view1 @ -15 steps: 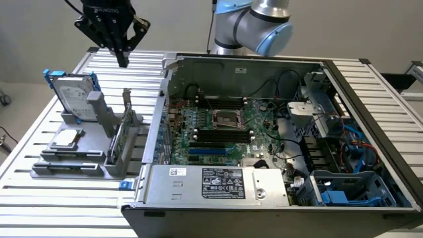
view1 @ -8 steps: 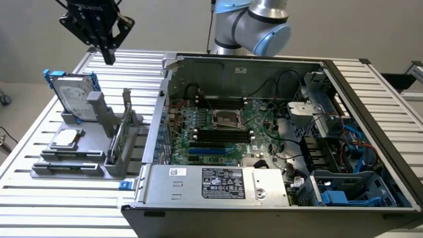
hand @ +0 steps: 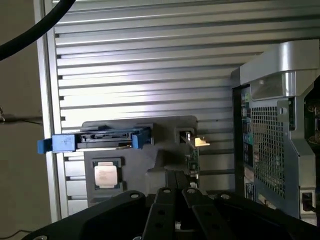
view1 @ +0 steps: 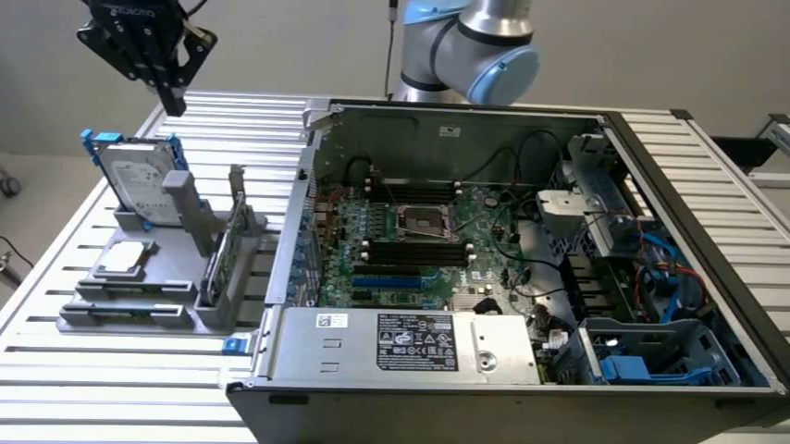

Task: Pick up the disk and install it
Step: 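Reach for the disk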

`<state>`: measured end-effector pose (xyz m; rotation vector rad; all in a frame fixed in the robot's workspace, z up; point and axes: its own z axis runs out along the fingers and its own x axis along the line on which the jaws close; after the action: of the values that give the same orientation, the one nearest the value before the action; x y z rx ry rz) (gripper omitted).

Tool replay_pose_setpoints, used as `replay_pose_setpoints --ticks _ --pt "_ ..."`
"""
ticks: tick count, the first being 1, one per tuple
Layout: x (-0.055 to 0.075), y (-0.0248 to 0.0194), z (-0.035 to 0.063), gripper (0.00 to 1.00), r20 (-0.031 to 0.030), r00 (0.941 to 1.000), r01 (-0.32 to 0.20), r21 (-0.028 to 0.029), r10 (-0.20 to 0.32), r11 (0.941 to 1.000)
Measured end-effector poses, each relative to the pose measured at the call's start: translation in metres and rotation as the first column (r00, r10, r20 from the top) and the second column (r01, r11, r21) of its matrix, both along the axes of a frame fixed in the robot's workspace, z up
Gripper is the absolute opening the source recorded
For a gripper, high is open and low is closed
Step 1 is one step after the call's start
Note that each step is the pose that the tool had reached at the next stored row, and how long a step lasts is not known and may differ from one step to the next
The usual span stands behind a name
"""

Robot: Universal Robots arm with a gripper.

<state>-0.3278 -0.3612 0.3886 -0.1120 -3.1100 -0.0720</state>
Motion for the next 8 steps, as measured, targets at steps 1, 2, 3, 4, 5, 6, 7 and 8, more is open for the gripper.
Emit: replay_pose_setpoints --ticks 1,2,3,4,5,6,7,8 --pt "-0.004 0.0012 -0.0004 0.11 -0.0004 1.0 0.0 0.0 0.0 1.0" --pt "-0.009 0.0024 -0.0008 0.11 -0.0007 1.0 0.0 0.0001 0.0 1.0" --pt "-0.014 0.0037 -0.0013 0.11 -0.001 1.0 0.0 0.0 0.0 1.0" --pt "-0.018 0.005 -0.0018 0.11 -0.001 1.0 0.0 0.0 0.0 1.0" --pt "-0.023 0.0063 -0.0025 0.11 -0.001 1.0 0.0 0.0 0.0 1.0" --pt "-0.027 0.0075 -0.0033 0.11 -0.001 1.0 0.0 0.0001 0.0 1.0" --pt "-0.032 0.0087 -0.004 0.11 -0.001 1.0 0.0 0.0001 0.0 1.0" --pt "-0.037 0.01 -0.0049 0.11 -0.001 1.0 0.0 0.0001 0.0 1.0"
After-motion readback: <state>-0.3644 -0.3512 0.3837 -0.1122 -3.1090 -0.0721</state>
